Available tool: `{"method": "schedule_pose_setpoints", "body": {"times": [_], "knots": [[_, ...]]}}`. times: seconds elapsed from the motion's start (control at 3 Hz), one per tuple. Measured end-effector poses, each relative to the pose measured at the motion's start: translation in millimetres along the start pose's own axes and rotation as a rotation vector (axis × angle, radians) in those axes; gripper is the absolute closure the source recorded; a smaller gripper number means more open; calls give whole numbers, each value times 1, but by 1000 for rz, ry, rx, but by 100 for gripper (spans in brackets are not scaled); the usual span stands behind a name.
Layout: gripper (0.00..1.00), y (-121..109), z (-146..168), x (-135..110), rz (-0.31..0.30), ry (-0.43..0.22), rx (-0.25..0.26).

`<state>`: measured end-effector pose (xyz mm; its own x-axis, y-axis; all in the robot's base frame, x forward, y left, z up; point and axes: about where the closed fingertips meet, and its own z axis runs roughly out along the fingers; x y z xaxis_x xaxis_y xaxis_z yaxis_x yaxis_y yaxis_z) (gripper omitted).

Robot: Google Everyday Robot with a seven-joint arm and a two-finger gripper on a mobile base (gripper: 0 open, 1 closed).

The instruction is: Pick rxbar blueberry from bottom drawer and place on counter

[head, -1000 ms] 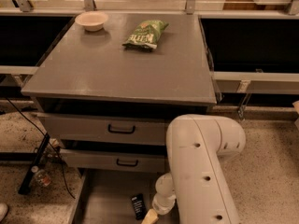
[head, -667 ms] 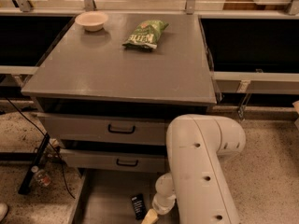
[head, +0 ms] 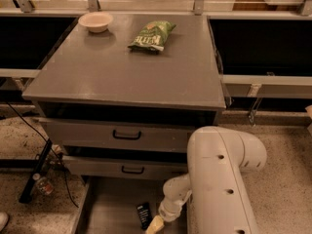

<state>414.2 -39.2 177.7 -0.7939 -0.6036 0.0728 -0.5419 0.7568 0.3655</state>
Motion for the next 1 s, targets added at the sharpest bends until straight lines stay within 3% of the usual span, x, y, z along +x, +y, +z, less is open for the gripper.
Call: {"method": "schedule_pose_setpoints", "body": {"times": [0.33,1.0], "knots": [[0,0,0,0,0,0,0],[0,-5,20,-2,37,-8,-75]]}}
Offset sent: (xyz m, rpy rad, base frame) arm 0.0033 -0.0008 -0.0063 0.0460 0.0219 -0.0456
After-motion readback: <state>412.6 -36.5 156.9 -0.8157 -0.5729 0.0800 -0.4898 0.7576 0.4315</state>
